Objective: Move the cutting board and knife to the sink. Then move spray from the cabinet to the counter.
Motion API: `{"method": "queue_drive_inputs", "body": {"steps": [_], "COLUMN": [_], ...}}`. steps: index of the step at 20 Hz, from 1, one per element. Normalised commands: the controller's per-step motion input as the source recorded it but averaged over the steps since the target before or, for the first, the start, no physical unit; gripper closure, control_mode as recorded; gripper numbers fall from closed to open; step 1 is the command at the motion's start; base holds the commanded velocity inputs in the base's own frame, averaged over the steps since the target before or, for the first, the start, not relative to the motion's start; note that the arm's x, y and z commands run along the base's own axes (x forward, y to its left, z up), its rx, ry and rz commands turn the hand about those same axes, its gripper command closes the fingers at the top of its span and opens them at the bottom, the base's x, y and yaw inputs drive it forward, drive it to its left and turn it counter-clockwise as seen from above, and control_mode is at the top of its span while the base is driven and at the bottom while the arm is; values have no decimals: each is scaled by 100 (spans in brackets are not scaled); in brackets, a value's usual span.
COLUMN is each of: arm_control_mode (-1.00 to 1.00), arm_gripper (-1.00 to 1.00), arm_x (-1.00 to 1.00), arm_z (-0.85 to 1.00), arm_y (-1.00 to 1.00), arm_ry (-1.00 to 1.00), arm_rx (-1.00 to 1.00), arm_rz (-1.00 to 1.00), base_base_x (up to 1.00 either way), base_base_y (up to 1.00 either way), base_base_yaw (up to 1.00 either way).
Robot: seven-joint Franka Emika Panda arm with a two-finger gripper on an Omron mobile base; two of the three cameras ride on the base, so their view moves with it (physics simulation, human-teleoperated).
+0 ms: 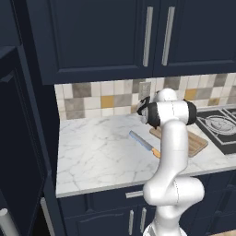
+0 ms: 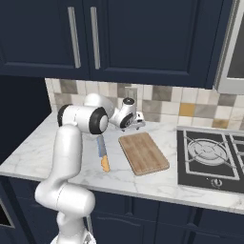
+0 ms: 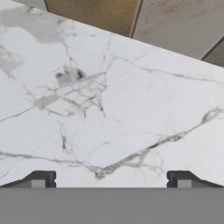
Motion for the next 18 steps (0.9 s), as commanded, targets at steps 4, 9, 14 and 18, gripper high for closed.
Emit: {"method": "queue_drive_inputs", "body": {"steps": [4, 9, 14, 18], "arm_control_mode": [-100, -100, -100, -100], "arm_gripper": [-100, -100, -100, -100], "arm_x": [0, -4, -22, -37], "arm_z": [-37, -37, -23, -28], "arm_y": [-4, -1, -1, -16], "arm_ry": [0, 2, 0, 0], "arm_rx": [0, 0, 0, -5], "arm_rz": [0, 0, 0, 0], "base_base_x": [0, 0, 0, 0], "base_base_y": [0, 0, 0, 0], "base_base_yaw": [0, 0, 0, 0]}}
